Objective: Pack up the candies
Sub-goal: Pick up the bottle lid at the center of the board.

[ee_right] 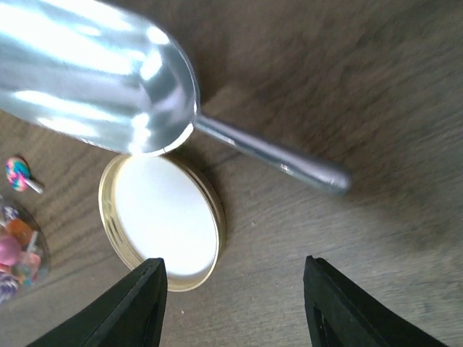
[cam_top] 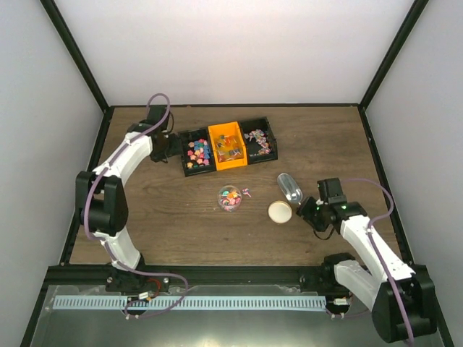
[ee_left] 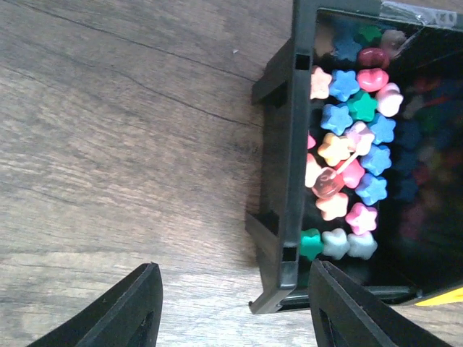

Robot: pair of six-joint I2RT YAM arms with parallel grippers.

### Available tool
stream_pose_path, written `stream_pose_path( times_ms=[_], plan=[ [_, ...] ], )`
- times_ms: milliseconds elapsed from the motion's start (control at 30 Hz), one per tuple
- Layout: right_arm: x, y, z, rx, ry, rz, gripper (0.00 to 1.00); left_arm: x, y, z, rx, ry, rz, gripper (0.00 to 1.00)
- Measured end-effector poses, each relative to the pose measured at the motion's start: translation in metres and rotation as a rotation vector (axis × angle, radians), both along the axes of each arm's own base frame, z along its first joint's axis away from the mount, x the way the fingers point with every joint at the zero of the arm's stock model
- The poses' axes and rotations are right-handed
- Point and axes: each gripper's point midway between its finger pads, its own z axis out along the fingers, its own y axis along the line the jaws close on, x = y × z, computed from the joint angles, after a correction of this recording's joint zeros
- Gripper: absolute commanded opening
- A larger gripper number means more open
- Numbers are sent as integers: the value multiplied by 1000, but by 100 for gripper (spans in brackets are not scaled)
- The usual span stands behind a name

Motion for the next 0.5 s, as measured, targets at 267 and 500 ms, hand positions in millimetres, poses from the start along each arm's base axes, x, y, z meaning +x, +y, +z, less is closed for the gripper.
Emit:
stream_pose_path(
  times_ms=[267,500],
  plan=[
    [-14,35,-36,-2,151,97,40,-18,12,11,19,-51,47,55],
    [5,46,-44,-59,207,99,25,-15,14,16,24,-73,62,55]
  ],
)
